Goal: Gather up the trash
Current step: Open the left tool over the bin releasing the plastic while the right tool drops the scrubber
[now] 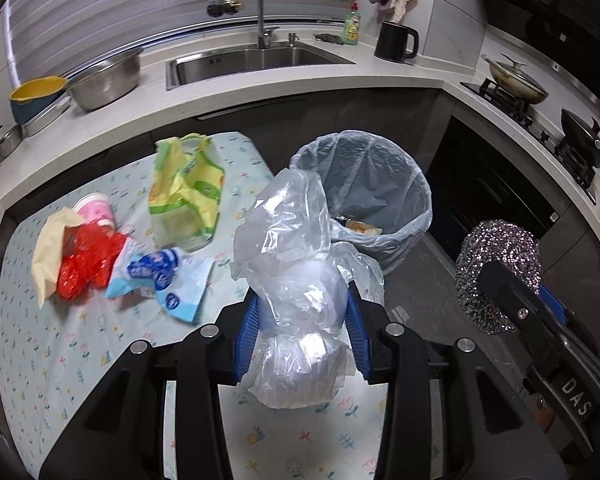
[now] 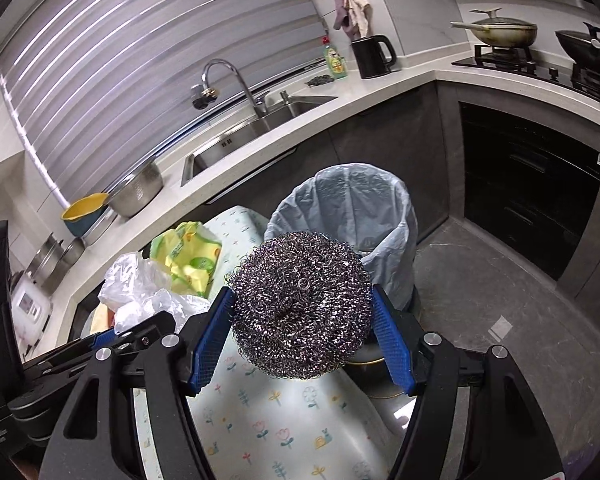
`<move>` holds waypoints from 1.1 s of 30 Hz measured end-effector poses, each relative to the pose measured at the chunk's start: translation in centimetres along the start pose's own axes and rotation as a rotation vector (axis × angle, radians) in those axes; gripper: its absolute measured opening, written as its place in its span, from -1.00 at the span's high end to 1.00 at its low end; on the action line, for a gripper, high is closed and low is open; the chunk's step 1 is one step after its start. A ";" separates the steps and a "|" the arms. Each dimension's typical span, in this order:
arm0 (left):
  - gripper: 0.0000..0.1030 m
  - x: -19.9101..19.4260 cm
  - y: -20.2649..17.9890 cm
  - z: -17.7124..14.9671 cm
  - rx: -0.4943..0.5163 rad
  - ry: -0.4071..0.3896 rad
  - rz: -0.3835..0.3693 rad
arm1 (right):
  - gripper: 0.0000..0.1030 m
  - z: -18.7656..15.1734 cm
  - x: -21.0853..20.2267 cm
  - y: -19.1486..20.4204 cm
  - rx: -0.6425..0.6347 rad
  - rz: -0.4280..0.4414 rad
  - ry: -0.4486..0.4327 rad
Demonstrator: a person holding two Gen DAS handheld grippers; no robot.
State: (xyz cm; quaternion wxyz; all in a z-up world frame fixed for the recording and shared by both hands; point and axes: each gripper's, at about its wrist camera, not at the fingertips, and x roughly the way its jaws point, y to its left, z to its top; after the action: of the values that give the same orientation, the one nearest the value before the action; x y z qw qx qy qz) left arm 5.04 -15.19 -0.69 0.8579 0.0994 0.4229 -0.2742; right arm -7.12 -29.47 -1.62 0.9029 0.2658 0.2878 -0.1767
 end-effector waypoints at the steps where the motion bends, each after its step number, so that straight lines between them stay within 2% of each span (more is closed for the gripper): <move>1: 0.26 0.4 -0.4 0.3 0.006 0.003 -0.004 | -0.26 0.3 0.1 -0.4 0.007 -0.006 -0.002; 11: 0.26 5.6 -3.6 4.8 0.065 0.010 -0.068 | -0.26 3.5 3.9 -3.4 0.043 -0.078 -0.015; 17: 0.22 10.2 -4.8 8.3 0.073 0.033 -0.119 | -0.27 5.7 6.3 -5.0 0.067 -0.107 -0.034; 20: 0.07 11.7 -5.4 9.5 0.065 0.032 -0.129 | -0.27 6.6 7.5 -5.3 0.069 -0.121 -0.039; 23: 0.06 12.7 -5.7 10.8 0.059 0.023 -0.146 | -0.27 7.5 8.7 -5.4 0.058 -0.137 -0.045; 25: -0.01 12.9 -5.7 11.4 0.063 0.005 -0.139 | -0.27 8.1 9.2 -5.4 0.054 -0.141 -0.049; 27: -0.24 12.8 -5.5 11.9 0.064 -0.019 -0.131 | -0.27 8.7 9.7 -5.1 0.044 -0.142 -0.056; 28: -0.27 12.6 -5.3 12.1 0.061 -0.032 -0.125 | -0.27 9.0 10.0 -4.9 0.038 -0.144 -0.058; 33: -0.29 12.3 -3.1 12.3 0.020 -0.045 -0.105 | -0.27 10.1 11.6 -3.4 -0.009 -0.142 -0.055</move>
State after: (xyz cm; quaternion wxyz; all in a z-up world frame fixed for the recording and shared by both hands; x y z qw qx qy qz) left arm 17.65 -27.44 -2.39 0.8507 0.0792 0.4053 -0.3253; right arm 4.52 -40.04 -3.01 0.8968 0.2357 0.2818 -0.2464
